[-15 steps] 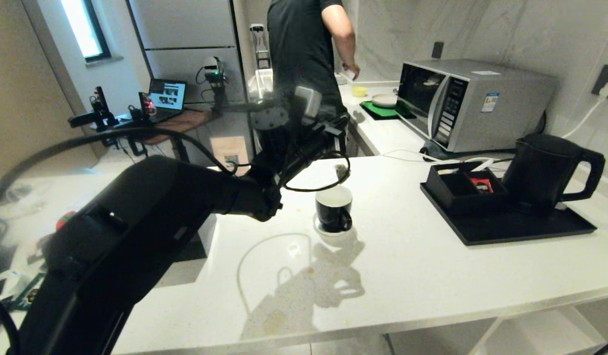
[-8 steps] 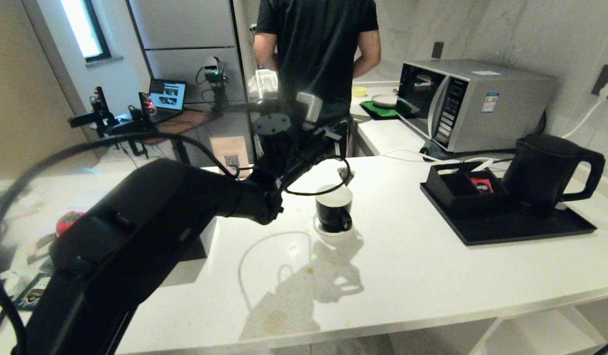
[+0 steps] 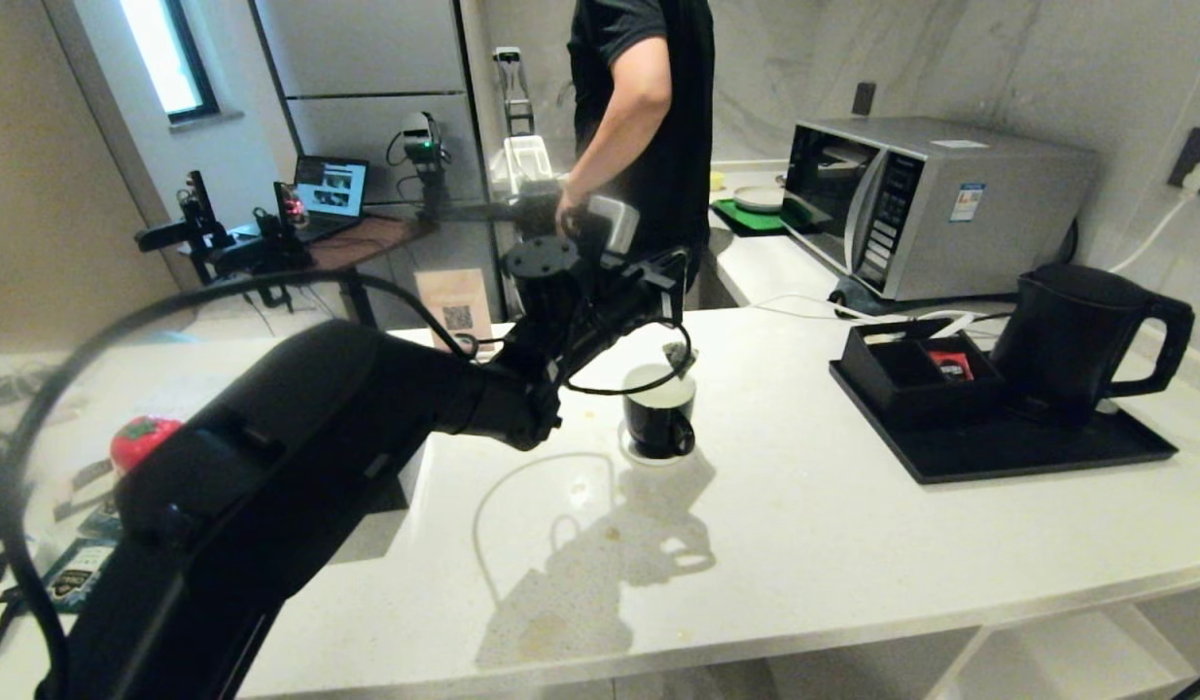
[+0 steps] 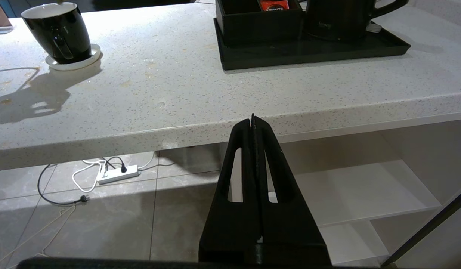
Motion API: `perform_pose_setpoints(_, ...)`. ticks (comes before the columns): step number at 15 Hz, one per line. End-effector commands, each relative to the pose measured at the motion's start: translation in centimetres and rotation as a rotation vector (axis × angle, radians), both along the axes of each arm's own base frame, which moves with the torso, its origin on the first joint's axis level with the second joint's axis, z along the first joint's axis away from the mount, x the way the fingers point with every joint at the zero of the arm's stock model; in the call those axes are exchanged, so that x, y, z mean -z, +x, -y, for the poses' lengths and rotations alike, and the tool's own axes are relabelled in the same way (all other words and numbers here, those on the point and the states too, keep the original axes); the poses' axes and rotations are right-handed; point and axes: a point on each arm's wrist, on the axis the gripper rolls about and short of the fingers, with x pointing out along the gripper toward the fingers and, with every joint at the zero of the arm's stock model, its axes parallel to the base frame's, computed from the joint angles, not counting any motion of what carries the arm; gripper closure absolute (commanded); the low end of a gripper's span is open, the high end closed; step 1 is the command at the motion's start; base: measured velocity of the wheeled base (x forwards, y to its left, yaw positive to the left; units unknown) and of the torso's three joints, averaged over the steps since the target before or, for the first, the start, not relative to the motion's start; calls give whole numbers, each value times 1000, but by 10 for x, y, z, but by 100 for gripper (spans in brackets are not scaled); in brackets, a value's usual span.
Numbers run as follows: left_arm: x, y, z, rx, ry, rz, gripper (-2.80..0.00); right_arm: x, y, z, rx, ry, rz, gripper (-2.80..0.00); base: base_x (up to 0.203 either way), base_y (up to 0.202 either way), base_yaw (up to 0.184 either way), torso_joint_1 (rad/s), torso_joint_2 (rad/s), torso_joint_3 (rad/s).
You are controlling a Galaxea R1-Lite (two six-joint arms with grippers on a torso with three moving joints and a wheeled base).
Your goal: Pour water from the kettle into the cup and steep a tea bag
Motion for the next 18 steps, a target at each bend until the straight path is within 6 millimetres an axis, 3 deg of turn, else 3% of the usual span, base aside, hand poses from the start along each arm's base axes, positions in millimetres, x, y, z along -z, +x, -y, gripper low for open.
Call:
perform_pose_setpoints(1,4,1,0,0,1,-2,0,0,0,0,0,1,0,0,0,0,0,0,0,0)
perform_pose_setpoints(13,6,5,-5,-13,11,-15,0,0,0,0,0,1,0,0,0,0,0,0,0,0)
perform_pose_setpoints(18,-2,4,-8,-11,20,-28,0,0,0,0,0,1,0,0,0,0,0,0,0,0)
